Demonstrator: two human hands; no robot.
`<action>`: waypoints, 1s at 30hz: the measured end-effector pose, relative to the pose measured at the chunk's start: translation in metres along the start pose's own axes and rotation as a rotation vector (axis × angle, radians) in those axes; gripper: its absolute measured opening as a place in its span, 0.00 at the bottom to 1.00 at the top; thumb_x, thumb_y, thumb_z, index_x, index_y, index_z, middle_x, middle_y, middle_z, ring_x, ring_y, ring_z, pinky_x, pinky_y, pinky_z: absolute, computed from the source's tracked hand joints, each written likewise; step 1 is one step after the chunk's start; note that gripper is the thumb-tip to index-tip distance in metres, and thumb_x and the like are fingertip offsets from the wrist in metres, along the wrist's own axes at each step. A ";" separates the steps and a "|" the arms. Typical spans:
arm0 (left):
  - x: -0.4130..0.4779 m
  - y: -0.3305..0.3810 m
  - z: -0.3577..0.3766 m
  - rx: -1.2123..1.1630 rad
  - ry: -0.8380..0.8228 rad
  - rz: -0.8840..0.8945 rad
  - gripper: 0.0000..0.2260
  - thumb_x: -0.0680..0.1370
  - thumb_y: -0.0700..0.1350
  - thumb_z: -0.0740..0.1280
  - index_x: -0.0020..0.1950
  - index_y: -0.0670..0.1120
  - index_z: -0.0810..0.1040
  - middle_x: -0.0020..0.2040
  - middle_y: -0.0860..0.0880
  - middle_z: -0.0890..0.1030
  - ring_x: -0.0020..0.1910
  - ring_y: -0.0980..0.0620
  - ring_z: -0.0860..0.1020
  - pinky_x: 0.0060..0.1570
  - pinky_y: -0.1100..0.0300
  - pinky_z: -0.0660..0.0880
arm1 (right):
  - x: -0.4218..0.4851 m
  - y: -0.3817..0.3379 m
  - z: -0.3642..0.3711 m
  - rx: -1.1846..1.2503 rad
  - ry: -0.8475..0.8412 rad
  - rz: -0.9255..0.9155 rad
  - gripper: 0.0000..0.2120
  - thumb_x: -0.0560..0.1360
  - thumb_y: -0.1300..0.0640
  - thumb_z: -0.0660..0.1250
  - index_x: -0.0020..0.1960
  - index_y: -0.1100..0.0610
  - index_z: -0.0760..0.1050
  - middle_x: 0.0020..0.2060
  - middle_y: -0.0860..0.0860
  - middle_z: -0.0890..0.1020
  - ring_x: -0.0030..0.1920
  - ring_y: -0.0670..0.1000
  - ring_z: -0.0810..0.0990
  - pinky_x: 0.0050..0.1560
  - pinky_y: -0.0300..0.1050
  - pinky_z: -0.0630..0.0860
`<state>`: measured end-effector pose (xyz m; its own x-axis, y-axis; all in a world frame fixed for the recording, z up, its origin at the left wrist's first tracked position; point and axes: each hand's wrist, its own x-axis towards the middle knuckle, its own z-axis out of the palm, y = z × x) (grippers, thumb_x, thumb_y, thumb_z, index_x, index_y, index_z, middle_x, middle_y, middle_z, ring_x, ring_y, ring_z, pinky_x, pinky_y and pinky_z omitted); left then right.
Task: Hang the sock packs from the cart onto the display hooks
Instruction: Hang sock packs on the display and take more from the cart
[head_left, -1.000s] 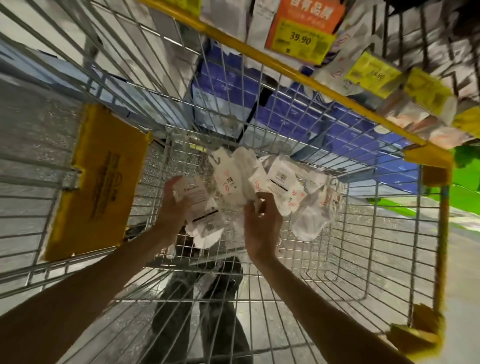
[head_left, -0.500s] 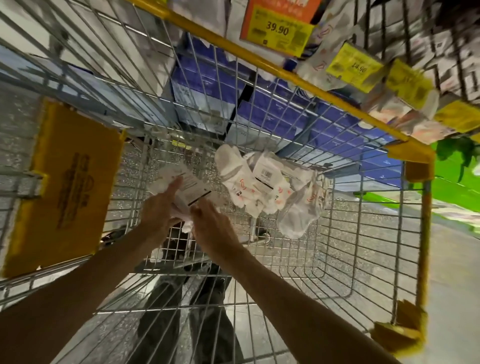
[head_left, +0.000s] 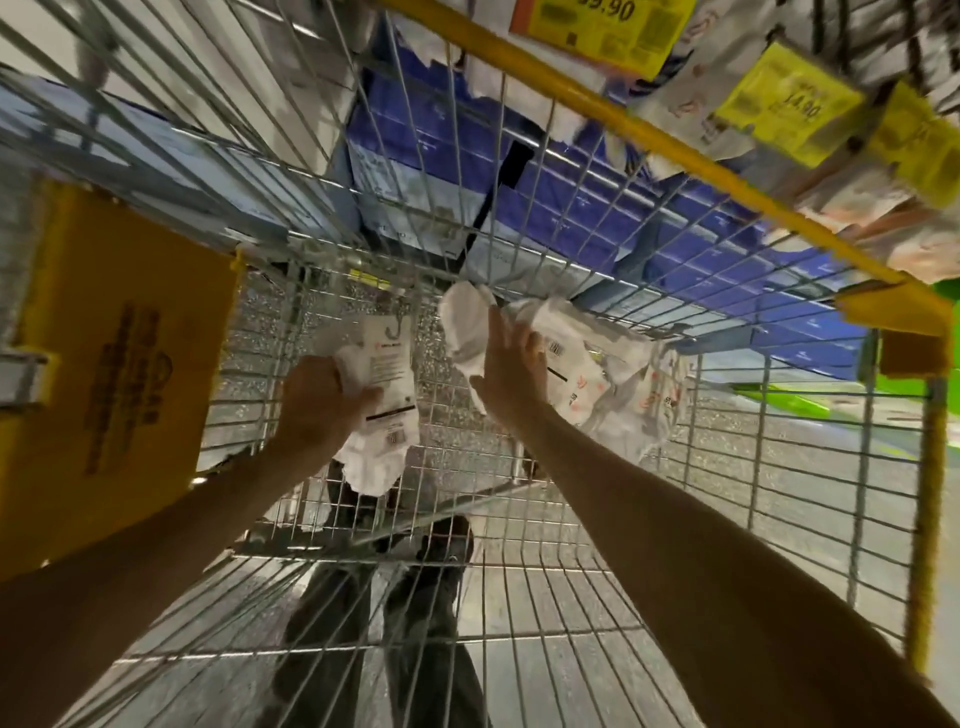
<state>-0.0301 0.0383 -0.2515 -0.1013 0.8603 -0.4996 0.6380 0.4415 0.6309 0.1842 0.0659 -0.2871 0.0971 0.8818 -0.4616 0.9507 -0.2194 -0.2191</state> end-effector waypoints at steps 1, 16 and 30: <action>0.001 -0.001 0.000 0.016 0.012 0.006 0.11 0.70 0.41 0.78 0.49 0.38 0.83 0.42 0.47 0.84 0.31 0.57 0.79 0.24 0.73 0.70 | 0.007 -0.003 0.005 -0.006 -0.003 0.063 0.42 0.73 0.66 0.69 0.79 0.54 0.49 0.74 0.62 0.58 0.70 0.62 0.62 0.66 0.55 0.68; -0.015 0.033 -0.055 0.066 0.066 0.092 0.14 0.70 0.41 0.77 0.52 0.41 0.78 0.54 0.42 0.77 0.56 0.44 0.75 0.56 0.55 0.76 | -0.060 -0.034 -0.064 1.212 -0.647 0.208 0.16 0.78 0.59 0.65 0.65 0.57 0.74 0.46 0.55 0.83 0.44 0.52 0.82 0.38 0.47 0.82; -0.141 0.206 -0.173 -0.016 0.085 0.396 0.18 0.72 0.49 0.74 0.60 0.50 0.78 0.59 0.48 0.77 0.59 0.46 0.77 0.57 0.53 0.75 | -0.171 -0.071 -0.255 1.669 -0.759 0.406 0.23 0.80 0.49 0.57 0.39 0.61 0.83 0.30 0.55 0.82 0.23 0.50 0.79 0.20 0.36 0.72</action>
<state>-0.0160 0.0525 0.0514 0.0867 0.9823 -0.1661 0.6282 0.0755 0.7744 0.1753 0.0373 0.0266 -0.3652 0.4326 -0.8243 -0.3662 -0.8809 -0.3000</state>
